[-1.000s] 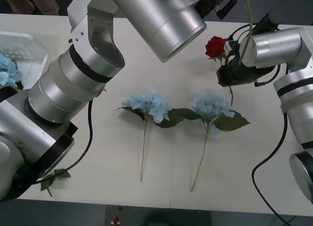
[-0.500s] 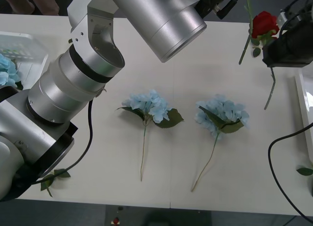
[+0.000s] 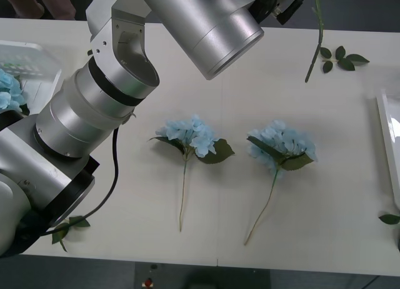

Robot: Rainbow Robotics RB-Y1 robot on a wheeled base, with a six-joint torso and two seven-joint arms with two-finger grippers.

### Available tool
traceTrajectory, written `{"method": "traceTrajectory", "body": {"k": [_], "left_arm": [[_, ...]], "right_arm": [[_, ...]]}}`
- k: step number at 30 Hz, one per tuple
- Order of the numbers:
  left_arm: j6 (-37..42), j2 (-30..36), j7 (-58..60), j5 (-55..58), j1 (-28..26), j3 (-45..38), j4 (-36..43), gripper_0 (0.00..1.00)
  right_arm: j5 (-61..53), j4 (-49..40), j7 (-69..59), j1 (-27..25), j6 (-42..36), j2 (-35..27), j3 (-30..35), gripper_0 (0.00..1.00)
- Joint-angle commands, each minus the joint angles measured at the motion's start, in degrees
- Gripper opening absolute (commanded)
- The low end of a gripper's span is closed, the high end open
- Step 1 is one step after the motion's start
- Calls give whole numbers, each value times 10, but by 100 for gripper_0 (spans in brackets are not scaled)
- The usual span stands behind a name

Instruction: Put the red flowers into the right box and the blue flowers into the left box

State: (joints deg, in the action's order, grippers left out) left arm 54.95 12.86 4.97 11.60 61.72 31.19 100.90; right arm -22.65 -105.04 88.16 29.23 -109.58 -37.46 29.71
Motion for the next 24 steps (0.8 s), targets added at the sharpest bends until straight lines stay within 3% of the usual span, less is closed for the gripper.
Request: {"method": "traceTrajectory", "body": {"k": [1,10,24], "left_arm": [[-5,-1,8,-4,20,-9,20,0],[-5,-1,8,-4,20,-9,20,0],[-5,-1,8,-4,20,-9,20,0]], "right_arm": [[18,-31,32,-33,7,-17,46,0],[37,-22,116,-103,67,-17,125,0],[4,129,144,-127,240,-17,113,0]]}}
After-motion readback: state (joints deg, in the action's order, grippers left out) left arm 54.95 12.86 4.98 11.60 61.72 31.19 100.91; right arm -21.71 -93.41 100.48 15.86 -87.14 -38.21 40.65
